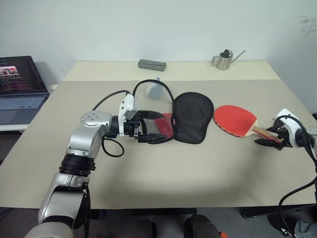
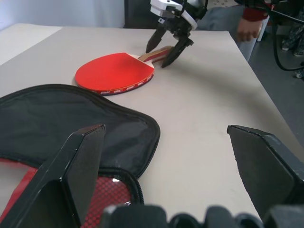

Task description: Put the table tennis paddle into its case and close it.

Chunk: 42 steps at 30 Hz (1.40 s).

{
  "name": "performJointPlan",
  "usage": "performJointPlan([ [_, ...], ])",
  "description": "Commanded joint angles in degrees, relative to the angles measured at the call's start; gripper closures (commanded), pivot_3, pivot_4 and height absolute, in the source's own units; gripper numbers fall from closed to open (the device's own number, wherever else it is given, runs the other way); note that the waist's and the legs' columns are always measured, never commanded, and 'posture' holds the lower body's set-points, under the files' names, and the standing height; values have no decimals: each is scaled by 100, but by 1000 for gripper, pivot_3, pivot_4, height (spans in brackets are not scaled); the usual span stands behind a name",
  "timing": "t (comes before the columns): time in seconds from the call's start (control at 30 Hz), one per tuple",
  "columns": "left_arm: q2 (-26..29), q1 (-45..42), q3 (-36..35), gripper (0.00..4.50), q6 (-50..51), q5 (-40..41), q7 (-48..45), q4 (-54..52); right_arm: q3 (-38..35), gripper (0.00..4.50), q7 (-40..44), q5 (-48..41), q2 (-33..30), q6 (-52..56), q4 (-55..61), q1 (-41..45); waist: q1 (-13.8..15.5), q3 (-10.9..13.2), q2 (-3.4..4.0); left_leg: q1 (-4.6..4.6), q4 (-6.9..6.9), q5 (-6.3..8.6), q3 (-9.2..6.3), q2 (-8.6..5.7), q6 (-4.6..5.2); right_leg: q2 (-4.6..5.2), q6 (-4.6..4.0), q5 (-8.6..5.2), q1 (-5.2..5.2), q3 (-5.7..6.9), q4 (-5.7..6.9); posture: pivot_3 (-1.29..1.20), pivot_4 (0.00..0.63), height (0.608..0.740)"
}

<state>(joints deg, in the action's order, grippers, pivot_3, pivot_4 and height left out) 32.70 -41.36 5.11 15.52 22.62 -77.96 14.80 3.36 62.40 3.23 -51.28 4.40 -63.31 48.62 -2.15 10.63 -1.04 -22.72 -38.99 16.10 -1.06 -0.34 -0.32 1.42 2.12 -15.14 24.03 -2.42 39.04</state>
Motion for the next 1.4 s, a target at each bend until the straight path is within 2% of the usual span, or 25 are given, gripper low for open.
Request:
performJointPlan([
  [0.03,125,-51,-170,0,-36,30,20,-164,-105,41,-135,13,19,-84,-198,165,-5,0,0,0,0,0,0,0,0,0,0,0,0,0,0,0,150,740],
  [0.23,164,-79,-148,0,-21,29,32,-173,-165,41,-222,9,166,73,-482,237,-50,0,0,4,0,0,1,0,1,0,0,1,-4,-1,1,0,150,740],
  [0.27,164,-87,-144,0,-21,24,34,-169,-169,209,-234,20,180,66,-501,215,-59,0,0,6,0,1,1,0,1,0,0,1,-6,-1,1,0,150,740],
  [0.37,183,-93,-150,0,-23,18,32,-158,-206,896,-206,20,225,138,-505,153,-87,0,-1,30,0,2,-2,1,3,-1,0,1,-33,0,-3,0,150,740],
  [0.47,220,-83,-166,0,-29,-1,44,-131,-182,1866,-236,72,242,184,-455,32,-90,0,-2,81,2,4,-2,-1,6,0,1,0,-82,0,-8,0,150,740],
  [0.6,247,-66,-176,0,-21,8,87,-150,-186,3143,-216,79,195,218,-321,-111,-90,-2,-5,88,2,4,-8,0,6,-1,1,0,-86,2,-4,0,150,740],
  [0.67,259,-46,-185,0,-14,15,118,-171,-218,3388,-246,61,148,264,-211,-168,-88,-2,-5,86,2,4,-11,1,6,-2,1,0,-86,3,-4,0,150,740],
  [0.93,284,104,-277,0,51,64,260,-322,-638,3415,-393,-292,-74,990,839,-351,-60,-2,-5,84,3,4,-11,0,6,-1,1,0,-85,2,-6,0,150,740],
  [1.2,361,217,-426,0,52,87,411,-365,-1443,3416,-926,-1047,-21,3060,3908,-1016,-46,0,-1,72,7,5,-10,2,6,0,1,0,-69,0,-4,0,150,740],
  [1.4,335,157,-510,0,39,116,464,-309,-1786,3416,-1710,-1444,341,4263,5478,-1165,-14,0,-1,69,8,5,-12,1,6,0,1,0,-69,3,-7,0,150,740],
])
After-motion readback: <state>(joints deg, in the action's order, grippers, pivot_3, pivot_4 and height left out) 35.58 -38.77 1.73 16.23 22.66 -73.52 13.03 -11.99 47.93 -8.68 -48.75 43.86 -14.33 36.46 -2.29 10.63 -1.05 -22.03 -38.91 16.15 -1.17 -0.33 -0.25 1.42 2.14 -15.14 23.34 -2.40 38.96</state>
